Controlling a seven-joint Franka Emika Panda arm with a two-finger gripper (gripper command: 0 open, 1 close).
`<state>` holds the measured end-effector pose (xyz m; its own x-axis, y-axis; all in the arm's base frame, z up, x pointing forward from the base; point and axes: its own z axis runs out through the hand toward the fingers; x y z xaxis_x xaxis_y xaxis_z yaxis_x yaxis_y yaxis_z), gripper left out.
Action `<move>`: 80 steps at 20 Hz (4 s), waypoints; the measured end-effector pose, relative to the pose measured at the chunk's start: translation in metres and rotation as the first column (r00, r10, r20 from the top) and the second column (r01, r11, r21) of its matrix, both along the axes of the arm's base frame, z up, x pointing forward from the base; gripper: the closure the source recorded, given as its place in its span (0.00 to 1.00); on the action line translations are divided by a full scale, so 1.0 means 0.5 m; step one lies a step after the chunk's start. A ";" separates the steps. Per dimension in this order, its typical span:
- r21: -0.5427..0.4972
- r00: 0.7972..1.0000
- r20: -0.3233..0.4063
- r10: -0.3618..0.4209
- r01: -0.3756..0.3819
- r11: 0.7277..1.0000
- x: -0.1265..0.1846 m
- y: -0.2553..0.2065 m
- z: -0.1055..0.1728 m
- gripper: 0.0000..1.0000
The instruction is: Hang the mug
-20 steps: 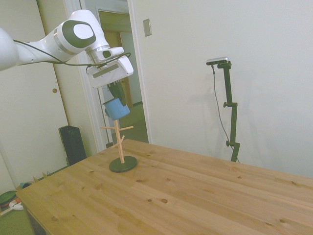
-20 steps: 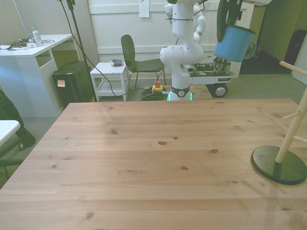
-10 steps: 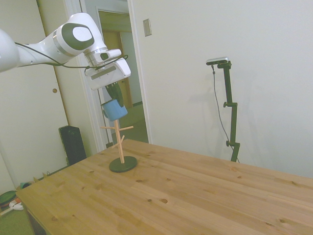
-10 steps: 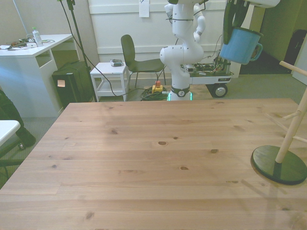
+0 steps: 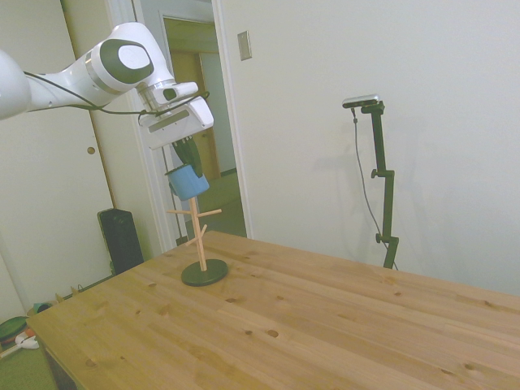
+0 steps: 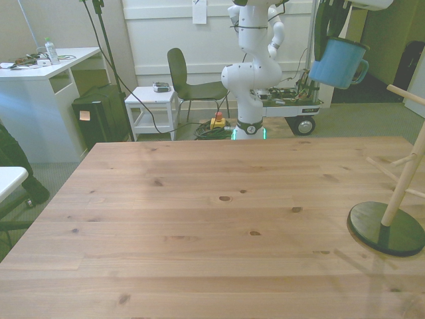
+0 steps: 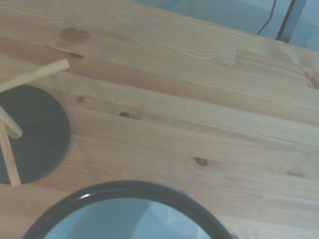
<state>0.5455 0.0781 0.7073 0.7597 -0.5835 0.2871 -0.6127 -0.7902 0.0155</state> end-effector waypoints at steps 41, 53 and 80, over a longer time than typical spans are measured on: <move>-0.011 1.000 -0.024 -0.019 0.018 1.000 0.070 0.064 -0.021 1.00; -0.012 0.999 -0.044 -0.021 0.021 1.000 0.071 0.076 -0.033 1.00; -0.029 0.998 -0.068 -0.020 0.018 0.999 0.149 0.169 -0.032 1.00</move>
<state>0.6197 0.1625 0.6916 0.7670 -0.5902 0.2518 -0.6242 -0.7772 0.0798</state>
